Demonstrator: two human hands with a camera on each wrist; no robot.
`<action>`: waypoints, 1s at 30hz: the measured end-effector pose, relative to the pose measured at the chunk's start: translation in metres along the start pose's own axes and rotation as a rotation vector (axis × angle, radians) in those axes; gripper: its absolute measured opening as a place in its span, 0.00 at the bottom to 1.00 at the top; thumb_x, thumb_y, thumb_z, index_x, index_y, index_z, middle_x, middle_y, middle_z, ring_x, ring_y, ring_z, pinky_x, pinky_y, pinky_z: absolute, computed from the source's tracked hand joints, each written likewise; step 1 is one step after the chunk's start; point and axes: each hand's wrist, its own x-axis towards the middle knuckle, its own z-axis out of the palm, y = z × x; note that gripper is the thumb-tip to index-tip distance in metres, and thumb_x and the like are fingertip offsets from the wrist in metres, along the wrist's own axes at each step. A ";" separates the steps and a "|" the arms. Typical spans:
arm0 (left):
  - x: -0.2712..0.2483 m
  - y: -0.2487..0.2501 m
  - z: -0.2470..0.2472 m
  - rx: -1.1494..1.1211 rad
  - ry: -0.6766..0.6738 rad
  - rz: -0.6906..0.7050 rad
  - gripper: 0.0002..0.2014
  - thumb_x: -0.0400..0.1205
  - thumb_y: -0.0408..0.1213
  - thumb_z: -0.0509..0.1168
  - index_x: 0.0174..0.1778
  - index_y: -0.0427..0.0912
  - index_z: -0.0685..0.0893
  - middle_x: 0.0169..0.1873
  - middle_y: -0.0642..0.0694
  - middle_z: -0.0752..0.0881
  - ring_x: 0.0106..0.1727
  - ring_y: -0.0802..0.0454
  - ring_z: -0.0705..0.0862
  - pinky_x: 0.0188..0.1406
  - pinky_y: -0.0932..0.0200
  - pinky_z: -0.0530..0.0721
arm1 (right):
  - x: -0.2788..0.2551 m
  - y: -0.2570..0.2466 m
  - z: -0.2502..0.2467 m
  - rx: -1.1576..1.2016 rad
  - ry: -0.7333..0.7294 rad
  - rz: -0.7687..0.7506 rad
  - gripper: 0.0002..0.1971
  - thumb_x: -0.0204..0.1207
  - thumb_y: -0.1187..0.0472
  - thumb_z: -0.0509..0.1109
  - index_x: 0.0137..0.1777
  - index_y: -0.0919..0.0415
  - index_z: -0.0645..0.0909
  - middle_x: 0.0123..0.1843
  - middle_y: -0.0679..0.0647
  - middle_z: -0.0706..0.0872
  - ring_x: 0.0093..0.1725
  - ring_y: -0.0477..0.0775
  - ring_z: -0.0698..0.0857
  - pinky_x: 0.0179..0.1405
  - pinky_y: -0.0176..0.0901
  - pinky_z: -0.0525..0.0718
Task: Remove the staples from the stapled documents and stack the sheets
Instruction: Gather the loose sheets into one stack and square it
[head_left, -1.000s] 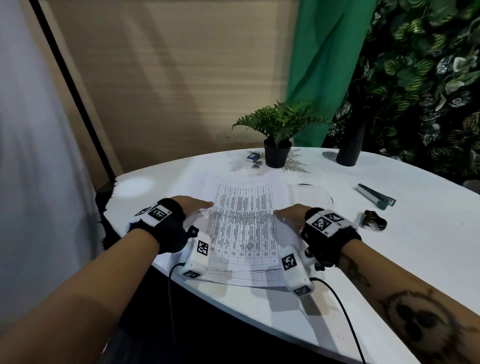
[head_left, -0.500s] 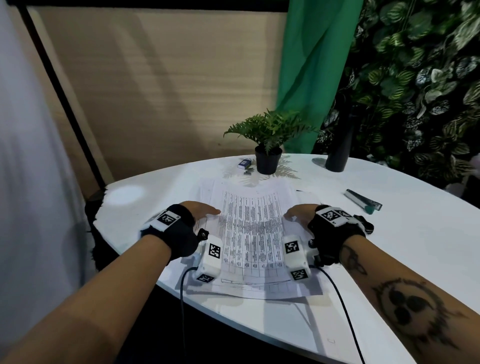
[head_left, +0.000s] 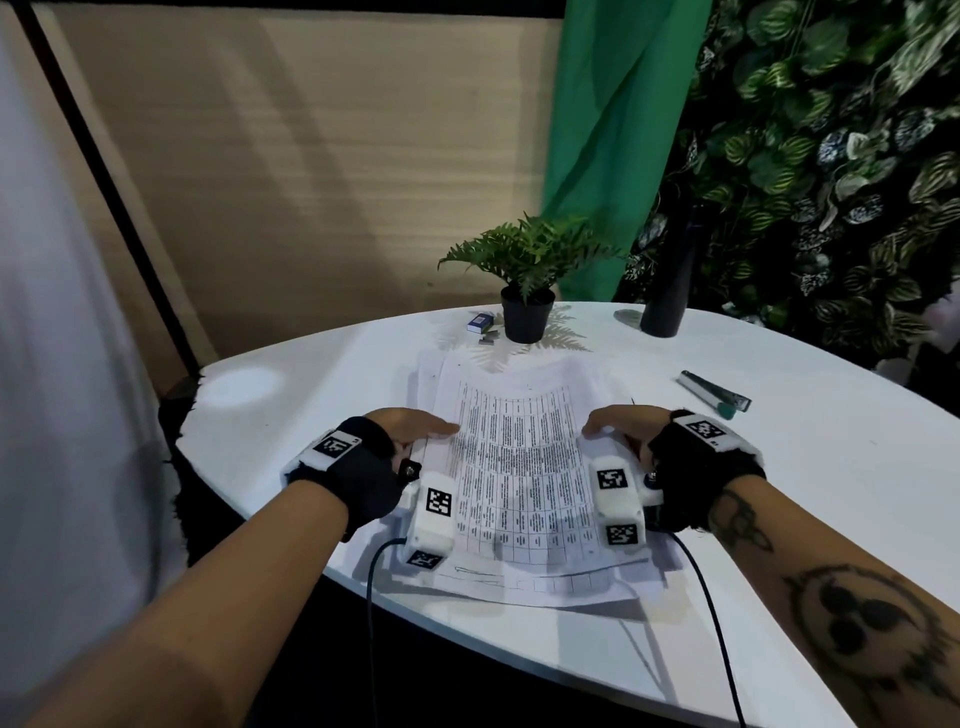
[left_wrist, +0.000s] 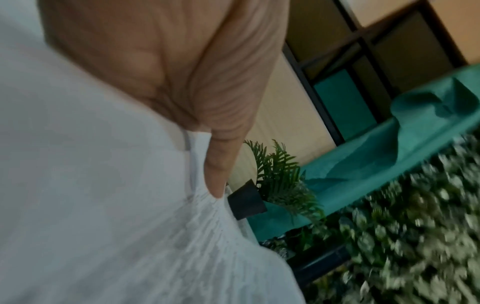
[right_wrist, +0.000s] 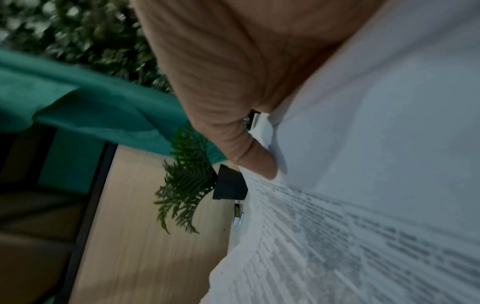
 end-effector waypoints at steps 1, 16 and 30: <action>0.001 0.001 0.002 -0.035 -0.022 0.016 0.26 0.77 0.44 0.72 0.68 0.36 0.79 0.42 0.44 0.80 0.32 0.54 0.77 0.36 0.62 0.76 | -0.006 0.001 -0.001 -0.005 0.007 0.007 0.07 0.72 0.62 0.71 0.39 0.61 0.74 0.43 0.58 0.77 0.40 0.56 0.77 0.45 0.48 0.80; -0.043 0.065 0.022 -0.462 -0.171 0.711 0.21 0.80 0.24 0.63 0.70 0.34 0.74 0.63 0.40 0.83 0.63 0.46 0.83 0.67 0.53 0.79 | -0.065 -0.006 -0.054 0.430 0.382 -0.547 0.25 0.67 0.78 0.74 0.65 0.71 0.74 0.59 0.66 0.84 0.56 0.65 0.85 0.55 0.52 0.86; -0.063 0.065 0.027 -0.613 -0.192 0.919 0.46 0.54 0.54 0.83 0.68 0.43 0.77 0.61 0.47 0.87 0.65 0.50 0.84 0.63 0.58 0.82 | -0.103 0.022 -0.056 0.516 0.390 -0.965 0.26 0.67 0.65 0.77 0.59 0.49 0.68 0.61 0.53 0.82 0.59 0.46 0.84 0.60 0.46 0.83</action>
